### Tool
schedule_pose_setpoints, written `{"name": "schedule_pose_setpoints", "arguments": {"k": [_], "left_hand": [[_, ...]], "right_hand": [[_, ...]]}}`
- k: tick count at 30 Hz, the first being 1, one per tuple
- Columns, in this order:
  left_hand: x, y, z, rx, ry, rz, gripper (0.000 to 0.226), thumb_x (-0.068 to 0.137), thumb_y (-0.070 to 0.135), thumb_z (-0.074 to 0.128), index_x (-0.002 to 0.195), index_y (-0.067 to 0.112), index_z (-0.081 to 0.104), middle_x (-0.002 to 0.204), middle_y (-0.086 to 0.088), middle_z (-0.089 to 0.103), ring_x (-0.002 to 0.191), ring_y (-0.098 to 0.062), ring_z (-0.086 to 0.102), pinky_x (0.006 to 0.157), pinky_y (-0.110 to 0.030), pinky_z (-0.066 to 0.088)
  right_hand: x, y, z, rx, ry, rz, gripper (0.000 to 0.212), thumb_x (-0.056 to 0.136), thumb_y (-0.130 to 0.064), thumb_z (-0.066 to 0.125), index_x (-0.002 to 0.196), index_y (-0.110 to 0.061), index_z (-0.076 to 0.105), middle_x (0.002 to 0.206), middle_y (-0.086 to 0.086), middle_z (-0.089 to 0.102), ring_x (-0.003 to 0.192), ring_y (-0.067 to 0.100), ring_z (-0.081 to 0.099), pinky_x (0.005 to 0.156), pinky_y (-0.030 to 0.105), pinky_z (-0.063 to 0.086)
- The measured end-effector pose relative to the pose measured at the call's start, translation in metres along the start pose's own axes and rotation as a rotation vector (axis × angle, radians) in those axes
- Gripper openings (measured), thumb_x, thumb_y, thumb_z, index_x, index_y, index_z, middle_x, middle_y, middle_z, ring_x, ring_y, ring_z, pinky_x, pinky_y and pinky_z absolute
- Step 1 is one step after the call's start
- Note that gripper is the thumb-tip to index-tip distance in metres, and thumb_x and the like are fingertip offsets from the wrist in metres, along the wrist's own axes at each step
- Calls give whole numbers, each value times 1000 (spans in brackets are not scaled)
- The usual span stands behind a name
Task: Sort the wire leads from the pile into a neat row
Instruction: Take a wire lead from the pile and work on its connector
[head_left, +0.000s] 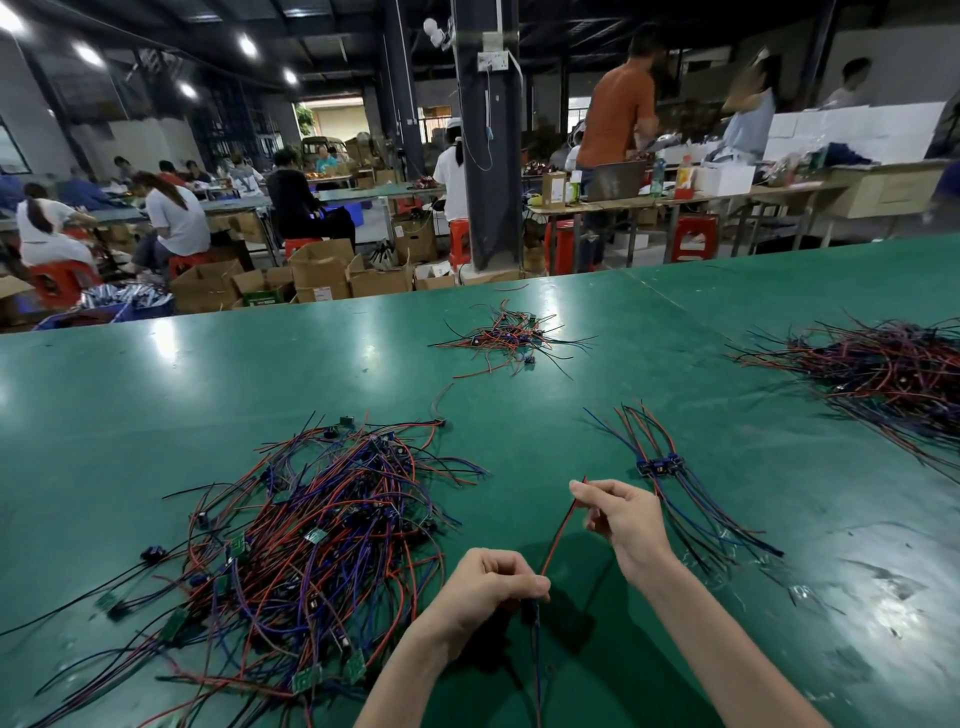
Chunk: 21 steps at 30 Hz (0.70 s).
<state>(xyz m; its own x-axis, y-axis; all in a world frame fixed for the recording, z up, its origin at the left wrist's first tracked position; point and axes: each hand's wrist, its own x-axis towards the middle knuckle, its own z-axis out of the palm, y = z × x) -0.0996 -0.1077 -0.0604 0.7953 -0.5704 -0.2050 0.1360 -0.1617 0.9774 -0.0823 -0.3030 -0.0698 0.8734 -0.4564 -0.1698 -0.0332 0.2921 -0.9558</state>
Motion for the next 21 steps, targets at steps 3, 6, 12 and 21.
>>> {"name": "schedule_pose_setpoints", "arguments": {"k": [3,6,12,21], "left_hand": [[1,-3,2,-19,35,-19,18,77,18,76,61,14,69,52,1,60,41,-6,43,43,-16,33],[2,-4,6,-21,45,-18,14,76,22,78,65,15,73,53,-1,61,39,-6,44,42,-16,33],[3,-5,8,19,81,-9,11,73,23,81,70,15,75,59,-1,65,49,-10,51,50,-19,39],[2,-2,4,52,-110,33,16,78,8,74,64,14,70,57,1,64,52,-9,58,56,-19,44]], "right_hand": [[2,-3,-4,140,-40,79,17,73,-1,76,65,-2,61,56,7,58,40,10,45,42,22,41],[2,-6,-8,184,-61,96,19,74,-3,76,65,-5,59,55,4,58,41,9,47,42,21,43],[-2,-11,-7,191,-80,82,20,74,-6,76,63,-9,60,52,1,57,42,9,48,43,21,45],[-5,-9,1,124,-97,140,14,77,0,72,67,1,63,53,6,56,41,9,44,39,21,40]]}}
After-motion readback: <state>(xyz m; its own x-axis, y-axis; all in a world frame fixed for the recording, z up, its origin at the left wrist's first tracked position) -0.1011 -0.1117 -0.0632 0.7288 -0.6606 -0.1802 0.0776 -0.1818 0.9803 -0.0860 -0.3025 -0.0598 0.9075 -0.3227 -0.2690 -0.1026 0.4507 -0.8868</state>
